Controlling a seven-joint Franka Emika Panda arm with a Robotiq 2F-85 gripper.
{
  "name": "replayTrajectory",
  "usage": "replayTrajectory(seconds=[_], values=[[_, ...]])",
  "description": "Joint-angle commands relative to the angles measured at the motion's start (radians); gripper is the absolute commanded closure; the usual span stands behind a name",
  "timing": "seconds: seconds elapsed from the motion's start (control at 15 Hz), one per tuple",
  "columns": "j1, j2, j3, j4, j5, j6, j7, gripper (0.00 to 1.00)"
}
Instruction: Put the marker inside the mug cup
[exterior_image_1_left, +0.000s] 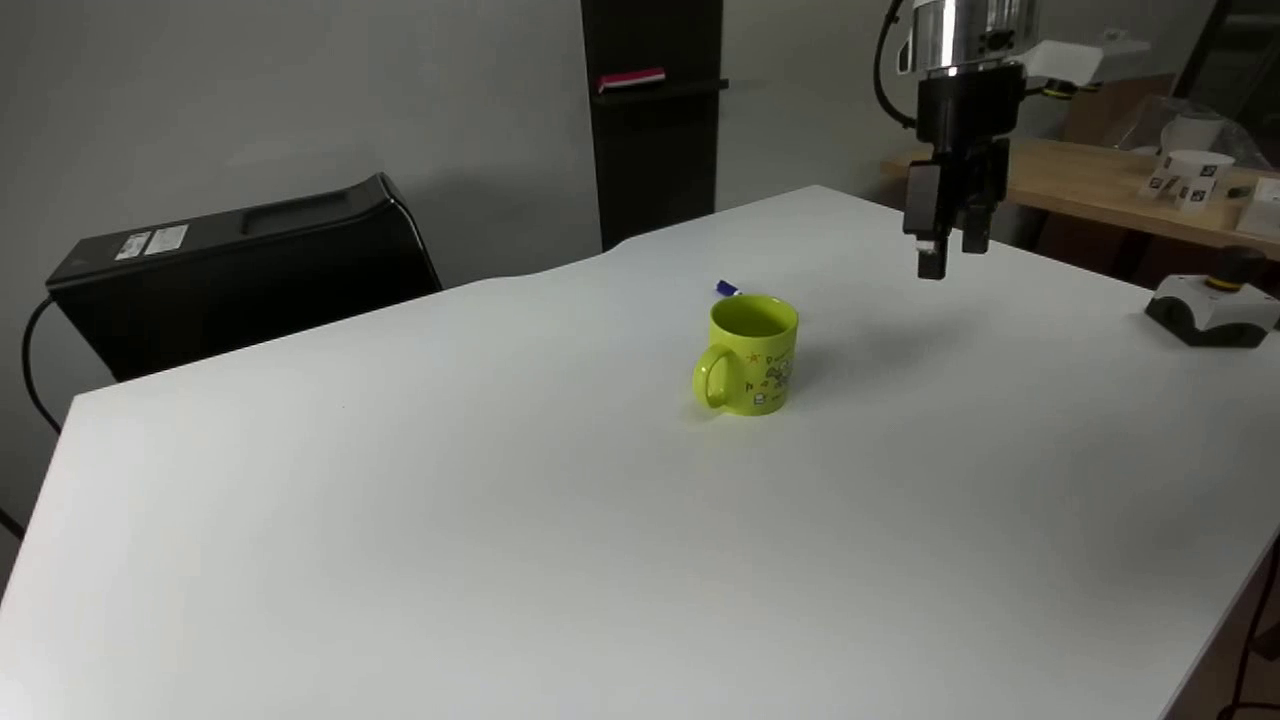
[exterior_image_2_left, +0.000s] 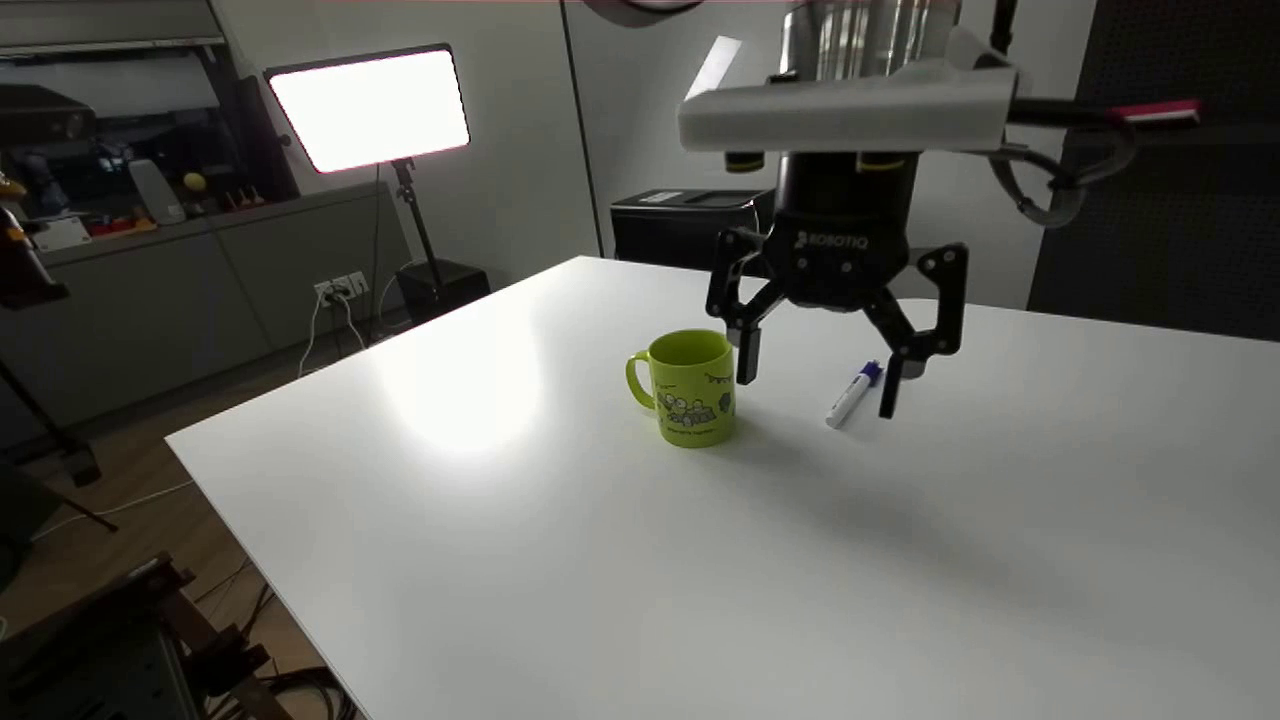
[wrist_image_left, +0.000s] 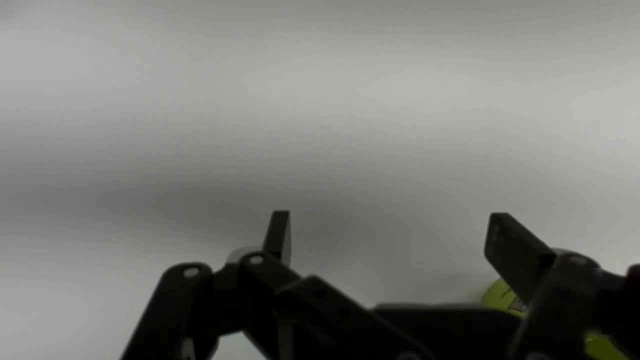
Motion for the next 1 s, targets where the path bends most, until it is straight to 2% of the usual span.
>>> replayTrajectory(seconds=[0.0,0.2,0.53,0.93], values=[[0.013,0.064,0.013,0.006,-0.059,0.059,0.034,0.00],[0.024,0.126,0.020,0.012,-0.068,0.174,0.077,0.00],[0.052,0.205,0.032,0.042,-0.065,0.274,0.143,0.00],[0.096,0.283,0.036,0.145,-0.074,0.281,0.185,0.00]])
